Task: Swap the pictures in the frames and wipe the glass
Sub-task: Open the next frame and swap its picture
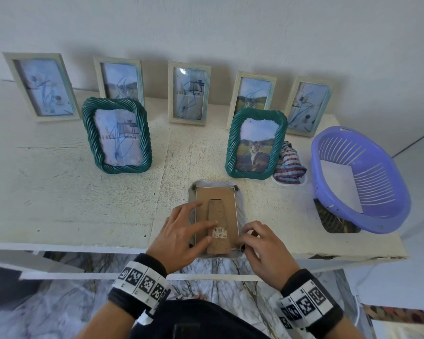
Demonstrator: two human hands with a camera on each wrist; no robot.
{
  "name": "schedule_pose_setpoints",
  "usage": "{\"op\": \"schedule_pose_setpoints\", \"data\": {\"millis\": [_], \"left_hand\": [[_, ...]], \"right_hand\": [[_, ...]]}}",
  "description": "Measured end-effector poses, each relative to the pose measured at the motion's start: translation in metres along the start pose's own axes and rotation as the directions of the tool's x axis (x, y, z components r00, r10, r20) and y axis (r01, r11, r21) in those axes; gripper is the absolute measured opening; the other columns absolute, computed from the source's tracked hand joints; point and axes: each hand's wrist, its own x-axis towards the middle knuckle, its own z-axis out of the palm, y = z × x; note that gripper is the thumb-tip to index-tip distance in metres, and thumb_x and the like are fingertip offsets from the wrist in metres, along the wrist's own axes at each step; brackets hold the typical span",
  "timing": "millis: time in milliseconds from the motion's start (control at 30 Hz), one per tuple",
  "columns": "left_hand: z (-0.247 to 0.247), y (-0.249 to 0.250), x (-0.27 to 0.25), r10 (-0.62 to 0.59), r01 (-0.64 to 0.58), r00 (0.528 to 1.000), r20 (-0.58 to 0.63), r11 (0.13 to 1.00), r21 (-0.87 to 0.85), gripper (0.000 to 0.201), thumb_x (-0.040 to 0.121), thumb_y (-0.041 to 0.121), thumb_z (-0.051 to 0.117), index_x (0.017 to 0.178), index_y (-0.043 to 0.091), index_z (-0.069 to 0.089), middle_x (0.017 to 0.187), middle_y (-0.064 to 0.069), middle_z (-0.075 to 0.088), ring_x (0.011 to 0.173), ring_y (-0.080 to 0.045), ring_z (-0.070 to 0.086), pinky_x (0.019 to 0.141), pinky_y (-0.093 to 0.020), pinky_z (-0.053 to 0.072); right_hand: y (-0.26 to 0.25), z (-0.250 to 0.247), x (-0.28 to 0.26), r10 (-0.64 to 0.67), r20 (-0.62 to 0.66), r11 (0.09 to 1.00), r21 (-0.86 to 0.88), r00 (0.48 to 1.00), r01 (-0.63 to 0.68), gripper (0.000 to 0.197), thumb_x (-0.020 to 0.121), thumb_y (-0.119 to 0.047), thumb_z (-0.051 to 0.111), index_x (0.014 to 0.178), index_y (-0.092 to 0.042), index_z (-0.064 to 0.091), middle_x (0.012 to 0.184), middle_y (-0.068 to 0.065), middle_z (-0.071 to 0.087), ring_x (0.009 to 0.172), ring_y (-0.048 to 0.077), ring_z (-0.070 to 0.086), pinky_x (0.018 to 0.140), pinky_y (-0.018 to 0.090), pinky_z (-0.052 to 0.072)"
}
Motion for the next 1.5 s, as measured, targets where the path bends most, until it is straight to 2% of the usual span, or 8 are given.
{"op": "schedule_pose_setpoints", "data": {"millis": [100,367,533,767,1000,1100,1233,1500], "left_hand": [[0.002,0.000,-0.003,-0.014,0.014,1.000,0.025,1.000,0.011,0.043,0.087,0.058,0.045,0.126,0.043,0.057,0.144,0.000,0.037,0.132,-0.022,0.030,0.105,-0.049,0.039],[0.004,0.000,-0.005,-0.010,0.008,1.000,0.025,0.998,0.060,0.043,0.087,0.056,0.045,0.127,0.045,0.056,0.145,0.000,0.037,0.132,-0.022,0.033,0.104,-0.045,0.040],[0.004,-0.001,-0.004,-0.006,0.005,1.000,0.019,0.997,0.076,0.042,0.087,0.056,0.046,0.126,0.046,0.056,0.144,0.000,0.039,0.131,-0.022,0.035,0.102,-0.044,0.040],[0.002,0.001,-0.004,-0.020,0.017,0.999,0.033,0.996,0.089,0.042,0.087,0.059,0.044,0.126,0.047,0.055,0.144,0.001,0.038,0.132,-0.022,0.035,0.103,-0.045,0.040],[0.002,0.001,-0.004,-0.030,0.026,0.999,0.036,0.995,0.093,0.043,0.086,0.059,0.044,0.127,0.048,0.055,0.145,0.003,0.037,0.132,-0.020,0.034,0.103,-0.045,0.040],[0.002,0.001,-0.004,-0.030,0.026,0.999,0.037,0.995,0.093,0.044,0.086,0.059,0.044,0.127,0.047,0.055,0.145,0.002,0.037,0.132,-0.021,0.035,0.102,-0.046,0.041],[0.001,0.000,-0.005,-0.029,0.025,0.999,0.043,0.995,0.096,0.045,0.086,0.060,0.043,0.127,0.047,0.055,0.145,0.002,0.036,0.133,-0.020,0.034,0.103,-0.046,0.040],[0.001,0.000,-0.005,-0.013,0.010,0.999,0.035,0.996,0.088,0.044,0.086,0.059,0.043,0.127,0.047,0.055,0.145,0.002,0.037,0.132,-0.021,0.034,0.102,-0.044,0.038]], "right_hand": [[0.000,0.002,-0.008,-0.034,-0.006,0.999,-0.005,0.999,0.034,0.033,0.086,-0.018,0.040,0.101,-0.018,0.069,0.116,-0.002,0.053,0.093,0.011,0.051,0.075,0.021,0.046],[0.000,0.005,-0.016,-0.091,-0.017,0.996,-0.015,0.996,0.091,0.028,0.084,-0.013,0.045,0.098,-0.011,0.069,0.127,0.009,0.054,0.106,0.020,0.057,0.086,0.027,0.052],[-0.008,0.008,-0.012,0.019,-0.158,1.000,0.013,0.987,-0.018,0.014,0.087,-0.024,0.064,0.086,-0.010,0.063,0.100,0.001,0.050,0.078,0.011,0.055,0.070,0.018,0.048],[-0.017,0.016,-0.008,0.168,-0.179,0.983,-0.038,0.969,-0.177,0.018,0.079,-0.021,0.075,0.080,-0.014,0.058,0.080,-0.003,0.050,0.065,0.013,0.051,0.059,0.020,0.042],[-0.020,0.019,-0.008,0.284,-0.143,0.958,0.071,0.948,-0.276,0.009,0.084,-0.015,0.069,0.083,-0.012,0.061,0.081,-0.005,0.050,0.067,0.010,0.050,0.062,0.022,0.041],[-0.020,0.020,-0.007,0.230,-0.106,0.969,0.112,0.967,-0.218,0.005,0.085,-0.010,0.064,0.085,-0.012,0.060,0.085,-0.004,0.052,0.070,0.009,0.052,0.063,0.025,0.047],[-0.014,0.016,-0.009,0.194,-0.105,0.977,0.116,0.975,-0.182,0.006,0.085,-0.015,0.066,0.084,-0.015,0.060,0.084,-0.010,0.048,0.067,-0.001,0.047,0.063,0.013,0.040],[-0.014,0.017,-0.011,0.168,-0.116,0.984,0.077,0.979,-0.160,0.008,0.087,-0.016,0.066,0.083,-0.016,0.059,0.083,-0.012,0.044,0.066,0.001,0.044,0.061,0.014,0.037]]}}
